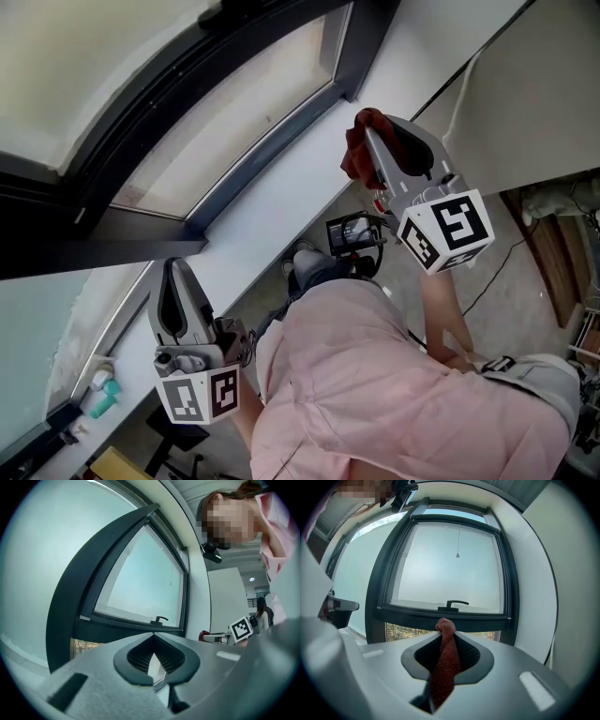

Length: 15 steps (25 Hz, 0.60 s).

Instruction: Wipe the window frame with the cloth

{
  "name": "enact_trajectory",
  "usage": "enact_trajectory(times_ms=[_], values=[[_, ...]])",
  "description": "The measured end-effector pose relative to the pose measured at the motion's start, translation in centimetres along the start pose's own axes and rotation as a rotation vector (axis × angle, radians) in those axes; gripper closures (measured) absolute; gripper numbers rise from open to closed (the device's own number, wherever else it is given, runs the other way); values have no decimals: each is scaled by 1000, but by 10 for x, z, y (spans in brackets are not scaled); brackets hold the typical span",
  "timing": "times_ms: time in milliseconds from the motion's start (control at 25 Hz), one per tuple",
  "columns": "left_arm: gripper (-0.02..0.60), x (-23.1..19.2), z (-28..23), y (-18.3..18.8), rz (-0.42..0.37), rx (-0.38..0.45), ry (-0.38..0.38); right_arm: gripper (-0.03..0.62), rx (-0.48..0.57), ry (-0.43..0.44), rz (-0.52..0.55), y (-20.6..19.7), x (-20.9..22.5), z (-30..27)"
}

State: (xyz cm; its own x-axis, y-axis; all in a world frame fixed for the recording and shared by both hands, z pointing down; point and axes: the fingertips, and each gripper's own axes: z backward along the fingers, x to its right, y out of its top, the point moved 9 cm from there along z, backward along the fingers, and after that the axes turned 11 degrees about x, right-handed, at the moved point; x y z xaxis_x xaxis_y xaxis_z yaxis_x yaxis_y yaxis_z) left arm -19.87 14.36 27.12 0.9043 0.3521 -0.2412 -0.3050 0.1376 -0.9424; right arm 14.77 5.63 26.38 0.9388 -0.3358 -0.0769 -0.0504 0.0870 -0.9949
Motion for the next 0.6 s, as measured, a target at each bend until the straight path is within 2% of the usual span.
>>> enact_trajectory(times_ms=[360, 600], values=[[586, -2, 3, -19, 21, -32, -13, 530, 29, 25, 16, 9, -5, -7], [586, 2, -11, -29, 38, -50, 1, 531, -5, 13, 24, 8, 13, -13]])
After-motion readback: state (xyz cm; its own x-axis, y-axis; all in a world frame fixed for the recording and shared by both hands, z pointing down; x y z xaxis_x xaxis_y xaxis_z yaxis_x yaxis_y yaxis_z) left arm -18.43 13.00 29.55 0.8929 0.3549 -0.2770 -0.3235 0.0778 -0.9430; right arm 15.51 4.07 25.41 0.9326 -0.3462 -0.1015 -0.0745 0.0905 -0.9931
